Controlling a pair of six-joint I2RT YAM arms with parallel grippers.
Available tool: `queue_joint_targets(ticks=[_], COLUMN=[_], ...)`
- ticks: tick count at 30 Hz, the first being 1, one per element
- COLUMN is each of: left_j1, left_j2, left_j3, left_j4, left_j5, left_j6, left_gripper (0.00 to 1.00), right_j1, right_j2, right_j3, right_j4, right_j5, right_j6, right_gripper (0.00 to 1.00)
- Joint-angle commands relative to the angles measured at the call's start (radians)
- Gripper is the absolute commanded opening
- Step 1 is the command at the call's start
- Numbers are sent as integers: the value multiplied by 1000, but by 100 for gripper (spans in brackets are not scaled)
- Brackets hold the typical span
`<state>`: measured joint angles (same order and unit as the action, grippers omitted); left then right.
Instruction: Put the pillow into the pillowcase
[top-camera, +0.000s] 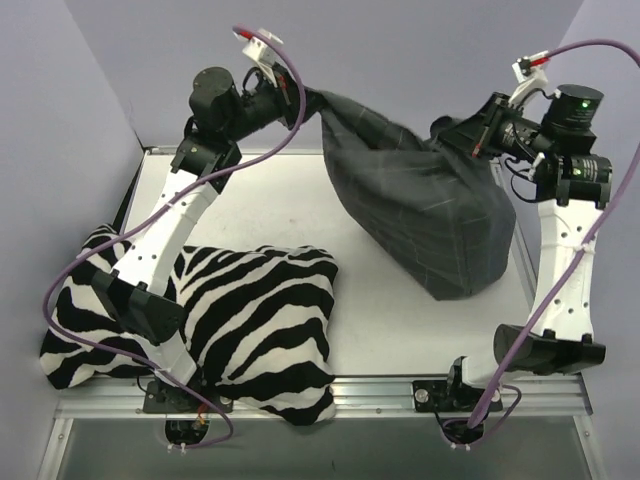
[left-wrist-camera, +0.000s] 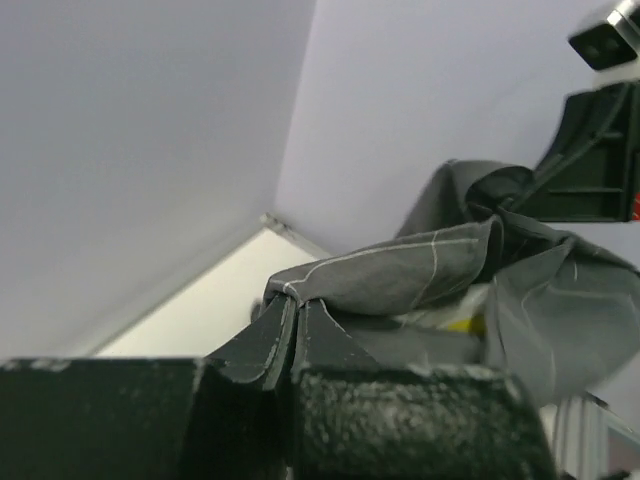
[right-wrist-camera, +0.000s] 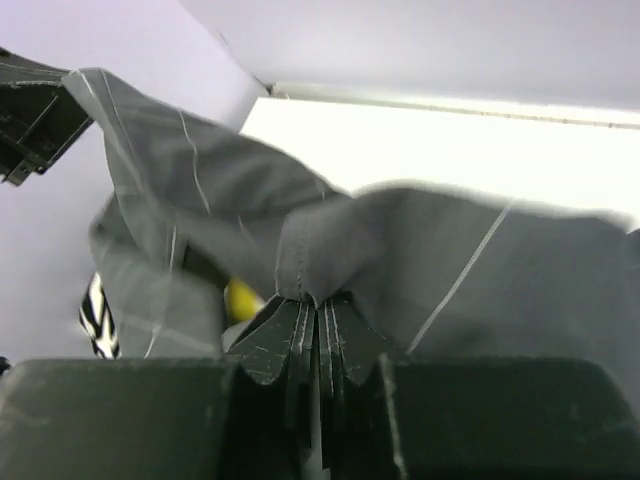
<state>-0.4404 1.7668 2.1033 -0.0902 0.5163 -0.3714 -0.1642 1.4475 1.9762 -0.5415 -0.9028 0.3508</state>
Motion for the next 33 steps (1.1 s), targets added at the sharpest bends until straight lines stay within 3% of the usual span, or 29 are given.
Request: queue_joint_targets(ticks=[1, 5, 6, 8, 9, 12, 16, 17, 20, 24, 28, 33], left_j1=[-24, -49, -49, -49, -49, -47, -28, -24, -21, -23, -27, -31], left_j2=[-113, -179, -193, -193, -181, -152, -81, -70, -50, -38, -46, -64], left_j3=[-136, -248, -262, -252, -241, -201, -152, -151, -172, -184, -204, -235], left_j4=[112, 118, 122, 106, 92, 20, -77, -85, -92, -115, -125, -108], left_j5=[42, 36, 27, 1, -10, -47, -73, -78, -91, -102, -104, -110], left_j6=[-29, -40, -40, -37, -41, -37, -84, -96, -80, -44, -26, -24], left_gripper=[0, 0, 0, 0, 0, 0, 0, 0, 0, 0, 0, 0], right_j1=[55, 48, 37, 19, 18, 34, 151, 198, 348, 443, 541, 650], right_j2=[24, 24, -4, -36, -65, -125, -263, -291, -351, -360, -305, -107], right_j3=[13, 65, 52, 29, 21, 0, -192, -311, -481, -592, -556, -401], right_j4=[-76, -223, -250, -354, -391, -549, -626, -618, -578, -480, -321, -296], right_j5=[62, 50, 50, 119, 158, 232, 243, 254, 298, 335, 416, 406], right_j6=[-190, -265, -310, -381, -418, -548, -665, -682, -649, -586, -530, -503], right_gripper=[0, 5, 21, 40, 57, 68, 66, 65, 63, 65, 68, 68])
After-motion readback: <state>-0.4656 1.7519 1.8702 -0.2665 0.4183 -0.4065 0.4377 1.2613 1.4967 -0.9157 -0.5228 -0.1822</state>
